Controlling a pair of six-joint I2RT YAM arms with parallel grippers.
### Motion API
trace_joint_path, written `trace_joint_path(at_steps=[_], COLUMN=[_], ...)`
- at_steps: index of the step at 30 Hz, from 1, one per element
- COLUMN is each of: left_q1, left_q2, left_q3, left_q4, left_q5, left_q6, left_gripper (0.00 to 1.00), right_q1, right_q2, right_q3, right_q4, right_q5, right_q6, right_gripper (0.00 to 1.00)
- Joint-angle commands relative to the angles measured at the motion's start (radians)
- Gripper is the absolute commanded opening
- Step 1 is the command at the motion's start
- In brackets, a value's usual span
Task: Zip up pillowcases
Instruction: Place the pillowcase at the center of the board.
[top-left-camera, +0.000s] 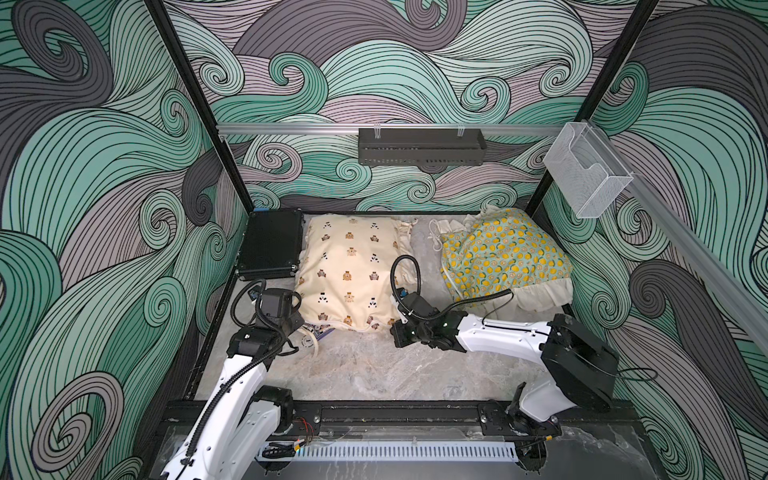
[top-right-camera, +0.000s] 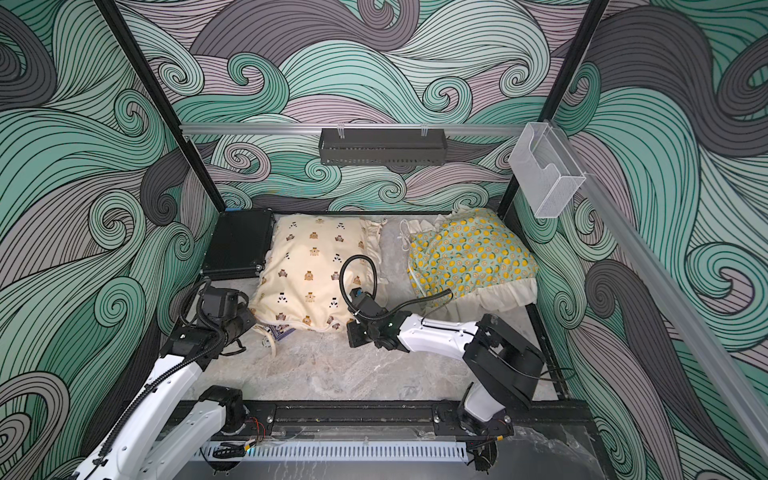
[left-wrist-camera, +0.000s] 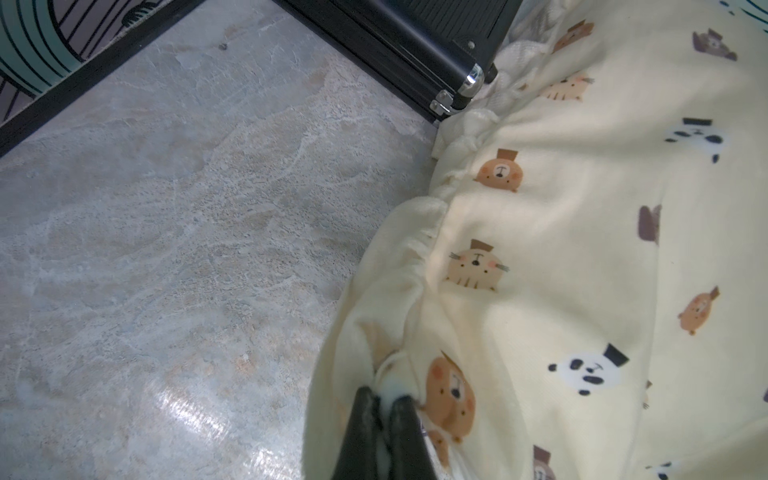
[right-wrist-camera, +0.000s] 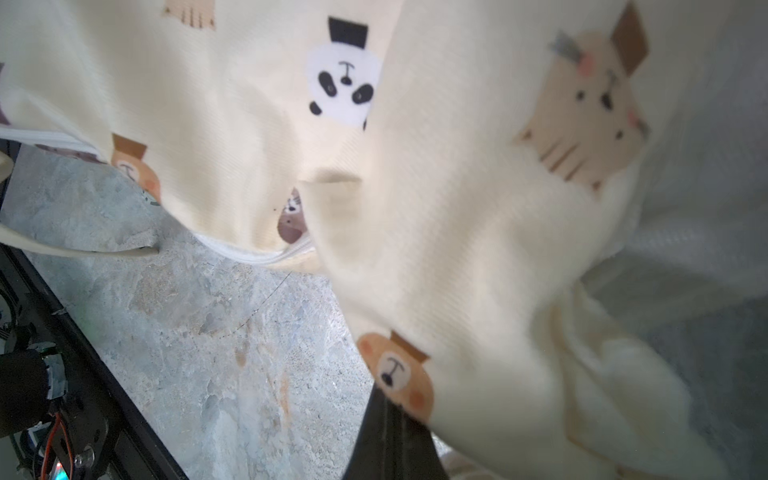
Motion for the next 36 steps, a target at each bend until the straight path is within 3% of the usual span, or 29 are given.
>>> trace_joint_path(at_steps=[1,7,11,15,24,33,36], left_q1=[0.023,0.033,0.033,0.033,0.033,0.032,0.030], left_q2=[-0.007,-0.001,-0.013,-0.053,-0.132,-0.122,-0.098], left_q3=[-0.001,-0.017,-0.004,-0.001,0.014,0.076,0.118], left_q4=[0.005,0.028,0.024,0.015,-0.014,-0.027,-0.035], left_q5=[-0.041,0.015,0.068,0.101,0.120,0.225,0.297], left_q6=[-0.005,-0.014,0.024,0.035,0.056,0.095,0.093], left_gripper=[0.00,0.00,0.00,0.17,0.53,0.85,0.88], right_q1=[0.007,0.032,0.032,0.032,0.017,-0.114,-0.200], right_q2=[0.000,0.024,-0.007,-0.049,-0.185,-0.298,-0.337], right_q3=[0.005,0.033,0.021,0.023,0.025,0.035,0.030], right_q4=[0.045,0.006,-0.001,-0.040,-0.144,-0.263,-0.287], right_q5=[0.011,0.028,0.043,0.074,0.150,0.122,0.108], right_q6=[0.031,0.033,0.030,0.010,-0.017,-0.033,-0.033], right_gripper=[0.00,0.00,0.11,0.25,0.44,0.65,0.69])
